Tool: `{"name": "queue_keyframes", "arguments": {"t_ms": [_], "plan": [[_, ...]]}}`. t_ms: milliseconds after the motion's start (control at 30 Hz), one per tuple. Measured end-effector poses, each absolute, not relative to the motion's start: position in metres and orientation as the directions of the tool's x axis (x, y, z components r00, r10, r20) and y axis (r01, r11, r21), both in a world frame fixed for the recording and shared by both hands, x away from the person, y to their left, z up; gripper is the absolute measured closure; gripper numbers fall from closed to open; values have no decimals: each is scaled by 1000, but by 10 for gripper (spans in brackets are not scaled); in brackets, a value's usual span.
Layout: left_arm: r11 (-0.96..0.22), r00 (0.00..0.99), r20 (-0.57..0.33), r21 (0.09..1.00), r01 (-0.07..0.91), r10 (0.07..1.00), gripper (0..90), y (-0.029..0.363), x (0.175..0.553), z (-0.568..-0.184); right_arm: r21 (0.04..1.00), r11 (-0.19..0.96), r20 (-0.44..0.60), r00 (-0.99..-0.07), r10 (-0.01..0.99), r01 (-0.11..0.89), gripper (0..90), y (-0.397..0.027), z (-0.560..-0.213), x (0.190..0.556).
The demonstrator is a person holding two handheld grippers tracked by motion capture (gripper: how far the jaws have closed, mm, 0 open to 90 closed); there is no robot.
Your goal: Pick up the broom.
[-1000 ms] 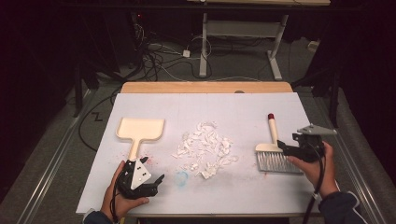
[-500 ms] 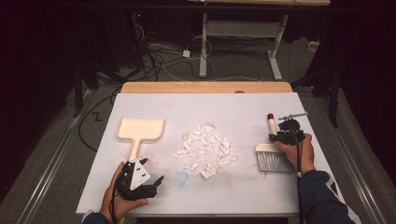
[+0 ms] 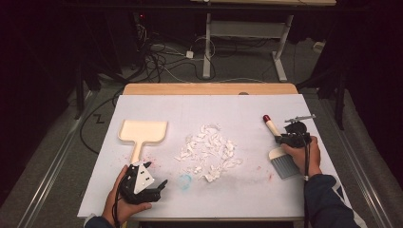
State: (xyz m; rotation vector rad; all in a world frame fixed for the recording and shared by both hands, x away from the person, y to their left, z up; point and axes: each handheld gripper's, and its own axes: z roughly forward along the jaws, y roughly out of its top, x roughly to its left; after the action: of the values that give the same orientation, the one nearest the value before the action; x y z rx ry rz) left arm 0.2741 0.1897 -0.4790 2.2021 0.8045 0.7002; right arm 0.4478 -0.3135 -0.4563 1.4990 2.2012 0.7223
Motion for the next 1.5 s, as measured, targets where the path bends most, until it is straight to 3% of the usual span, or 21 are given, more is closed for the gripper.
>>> {"name": "queue_keyframes", "arguments": {"t_ms": [233, 433, 767, 867, 1100, 1400, 1500], "plan": [[-568, 659, 239, 749, 342, 713, 192, 192, 273, -479, 677, 286, 10, -397, 918, 679, 717, -323, -443, 433], [-568, 658, 242, 750, 340, 713, 192, 191, 273, -478, 780, 278, 4, -449, 893, 561, 718, -328, -419, 401], [-550, 655, 234, 768, 329, 718, 191, 190, 273, -475, 860, 253, -1, -493, 870, 444, 718, -330, -398, 363], [-507, 654, 187, 792, 341, 733, 192, 185, 273, -470, 877, 242, 1, -506, 863, 416, 718, -329, -392, 353], [-433, 732, 74, 844, 315, 677, 198, 141, 271, -446, 904, 224, 2, -529, 848, 363, 718, -312, -379, 336], [-329, 863, -69, 907, 264, 501, 222, 35, 282, -407, 933, 225, -27, -570, 821, 280, 718, -268, -370, 325], [-304, 870, -107, 910, 280, 481, 228, 6, 290, -405, 939, 235, -46, -587, 808, 250, 718, -252, -369, 321]]}}
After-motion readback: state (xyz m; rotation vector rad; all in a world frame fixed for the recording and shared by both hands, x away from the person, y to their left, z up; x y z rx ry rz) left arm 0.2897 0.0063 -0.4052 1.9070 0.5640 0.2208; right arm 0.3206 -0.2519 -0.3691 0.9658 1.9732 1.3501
